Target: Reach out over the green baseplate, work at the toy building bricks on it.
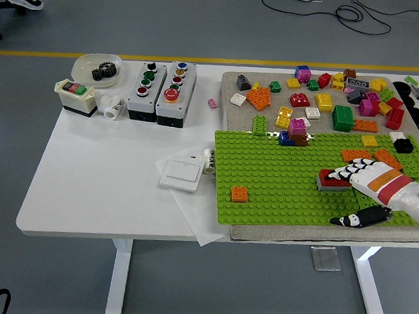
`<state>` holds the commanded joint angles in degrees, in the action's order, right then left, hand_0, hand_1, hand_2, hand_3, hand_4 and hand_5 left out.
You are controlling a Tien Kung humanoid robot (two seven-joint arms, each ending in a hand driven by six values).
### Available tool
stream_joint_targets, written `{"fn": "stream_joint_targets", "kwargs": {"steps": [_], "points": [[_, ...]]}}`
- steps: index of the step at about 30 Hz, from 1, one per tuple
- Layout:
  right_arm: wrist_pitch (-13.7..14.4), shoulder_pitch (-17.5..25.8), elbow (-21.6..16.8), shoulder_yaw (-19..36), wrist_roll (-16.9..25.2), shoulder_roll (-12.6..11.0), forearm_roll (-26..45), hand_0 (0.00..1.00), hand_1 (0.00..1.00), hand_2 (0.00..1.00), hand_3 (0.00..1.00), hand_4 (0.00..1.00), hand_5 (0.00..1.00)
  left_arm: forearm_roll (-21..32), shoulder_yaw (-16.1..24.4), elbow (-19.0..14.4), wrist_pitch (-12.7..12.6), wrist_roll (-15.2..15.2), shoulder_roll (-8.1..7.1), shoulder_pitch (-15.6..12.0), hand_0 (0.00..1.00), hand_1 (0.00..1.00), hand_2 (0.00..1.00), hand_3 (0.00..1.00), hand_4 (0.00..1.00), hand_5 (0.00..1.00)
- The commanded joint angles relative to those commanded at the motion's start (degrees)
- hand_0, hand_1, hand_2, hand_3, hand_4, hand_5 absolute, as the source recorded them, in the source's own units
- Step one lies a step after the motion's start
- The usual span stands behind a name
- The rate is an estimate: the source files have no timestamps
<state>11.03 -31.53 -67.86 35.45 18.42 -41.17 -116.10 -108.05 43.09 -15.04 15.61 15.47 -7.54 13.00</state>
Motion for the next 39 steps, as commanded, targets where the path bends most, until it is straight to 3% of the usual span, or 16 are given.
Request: {"fn": "stream_joint_targets", "kwargs": {"steps": [39], "points": [[-0.47,-0.64,1.42,-0.09,-0.1,0.61,0.19,0.929,0.831,0.849,0.854,0.93,0.726,0.83,-0.49,-0.04,0.14,-0.03,-0.03,0.47,0.768,0.765,0.769,0.604,0.68,0.596]]}}
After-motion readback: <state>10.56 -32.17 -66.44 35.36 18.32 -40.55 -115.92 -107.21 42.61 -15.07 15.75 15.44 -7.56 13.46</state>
